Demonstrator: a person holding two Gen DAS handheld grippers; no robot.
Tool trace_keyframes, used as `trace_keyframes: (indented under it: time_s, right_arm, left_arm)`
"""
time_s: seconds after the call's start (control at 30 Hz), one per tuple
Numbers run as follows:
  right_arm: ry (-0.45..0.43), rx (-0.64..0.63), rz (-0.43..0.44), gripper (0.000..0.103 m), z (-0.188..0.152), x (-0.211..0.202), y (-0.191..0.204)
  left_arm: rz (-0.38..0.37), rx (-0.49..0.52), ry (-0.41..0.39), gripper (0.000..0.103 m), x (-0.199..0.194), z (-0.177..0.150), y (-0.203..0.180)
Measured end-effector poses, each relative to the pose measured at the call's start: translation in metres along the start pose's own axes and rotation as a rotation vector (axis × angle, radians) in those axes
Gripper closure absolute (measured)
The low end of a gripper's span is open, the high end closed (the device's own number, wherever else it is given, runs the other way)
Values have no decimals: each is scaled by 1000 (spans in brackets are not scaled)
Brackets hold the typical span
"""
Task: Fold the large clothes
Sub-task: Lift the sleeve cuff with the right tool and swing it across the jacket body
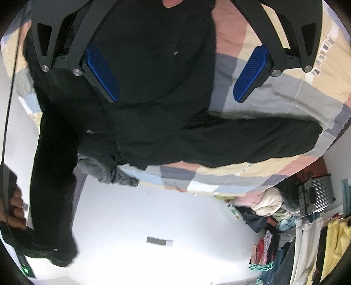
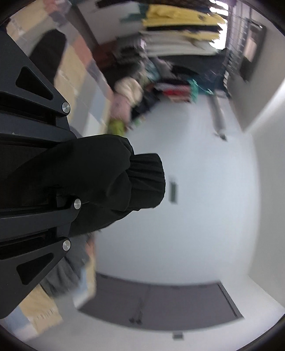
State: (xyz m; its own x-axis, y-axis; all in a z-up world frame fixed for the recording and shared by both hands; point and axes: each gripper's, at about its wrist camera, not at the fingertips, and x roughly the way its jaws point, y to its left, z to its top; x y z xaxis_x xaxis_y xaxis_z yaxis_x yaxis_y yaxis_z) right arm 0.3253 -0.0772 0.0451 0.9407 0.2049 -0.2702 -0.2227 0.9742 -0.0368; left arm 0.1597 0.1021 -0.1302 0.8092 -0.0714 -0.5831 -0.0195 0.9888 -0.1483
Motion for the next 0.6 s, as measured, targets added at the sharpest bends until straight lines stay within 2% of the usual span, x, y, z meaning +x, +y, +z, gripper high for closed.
trace_keyframes:
  time_s: [0.13,0.37,0.5,0.6]
  right_arm:
    - [108,-43,66,96,-41,49,52]
    - [276,-117,192,95,-118,111,117]
    - [365,-106,234,94,-170,129,123]
    - [402,-78,239,94,-196,145,129]
  left_arm:
    - [-3,-5,19,0,5,-2,5]
    - [22,-35,34,0,16,-4,20]
    - [23,-47,47,0,24,-7,26]
    - [40,-60,65,0,34,-10,33]
